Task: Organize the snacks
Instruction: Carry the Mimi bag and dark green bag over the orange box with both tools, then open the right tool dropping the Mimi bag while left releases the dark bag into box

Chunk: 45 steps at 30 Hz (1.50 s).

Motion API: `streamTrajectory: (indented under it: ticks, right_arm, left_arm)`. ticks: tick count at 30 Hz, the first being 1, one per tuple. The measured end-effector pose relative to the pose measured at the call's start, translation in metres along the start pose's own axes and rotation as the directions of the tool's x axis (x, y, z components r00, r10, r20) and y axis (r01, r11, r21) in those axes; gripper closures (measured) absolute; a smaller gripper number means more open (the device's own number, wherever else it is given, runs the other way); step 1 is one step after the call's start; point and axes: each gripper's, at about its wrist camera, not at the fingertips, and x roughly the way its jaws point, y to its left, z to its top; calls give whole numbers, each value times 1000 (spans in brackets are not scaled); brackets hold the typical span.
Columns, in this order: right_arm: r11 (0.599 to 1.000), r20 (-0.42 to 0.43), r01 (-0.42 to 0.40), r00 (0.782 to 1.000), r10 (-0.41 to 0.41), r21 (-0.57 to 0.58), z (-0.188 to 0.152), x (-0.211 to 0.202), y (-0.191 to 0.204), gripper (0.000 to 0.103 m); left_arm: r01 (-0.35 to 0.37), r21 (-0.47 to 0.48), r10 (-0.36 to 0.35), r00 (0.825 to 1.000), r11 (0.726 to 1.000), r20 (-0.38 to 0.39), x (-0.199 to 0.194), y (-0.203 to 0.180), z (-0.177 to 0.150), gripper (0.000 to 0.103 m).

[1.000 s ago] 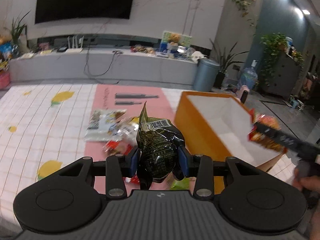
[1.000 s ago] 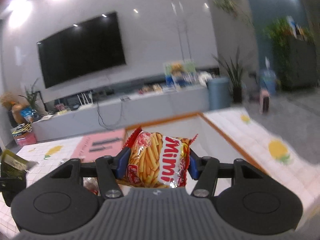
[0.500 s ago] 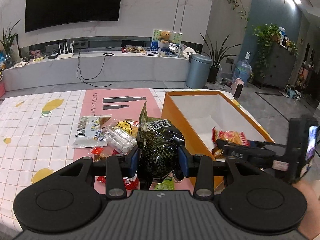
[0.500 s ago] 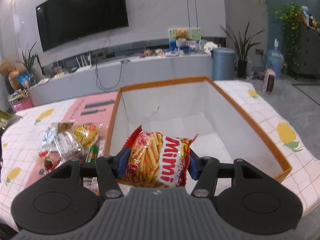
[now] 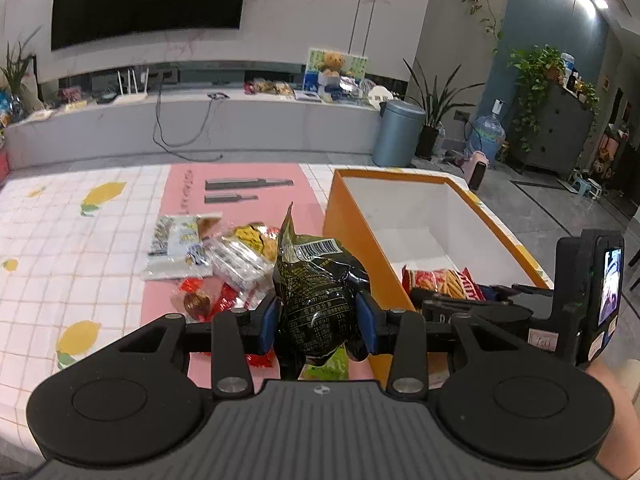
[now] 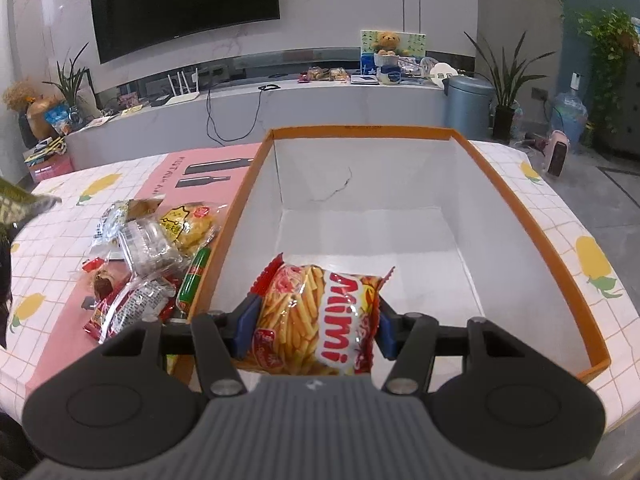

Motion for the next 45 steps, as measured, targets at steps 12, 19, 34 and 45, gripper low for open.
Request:
streamTrajectory:
  ticks: [12,19,34,45]
  right_arm:
    - [990,145,-22,989,2,139,8,-44,-30,15]
    - [947,239,15,966,-96,320,9,-69,-69,14]
    - [896,315,88,918,-243,435,-1,-106,-93,12]
    - [887,279,137,918,-281,441,-3,-101,-101,12]
  left_arm:
    - [53,5,-53,998,999,-29,13,-18,3,57]
    - [99,57,-96,994,993,-56,38,-53,8,57]
    - [202,155,-172,967,967,-190,118,-126,11,57]
    - [212,154,-170,954,965,-248,144,-138,-6,56]
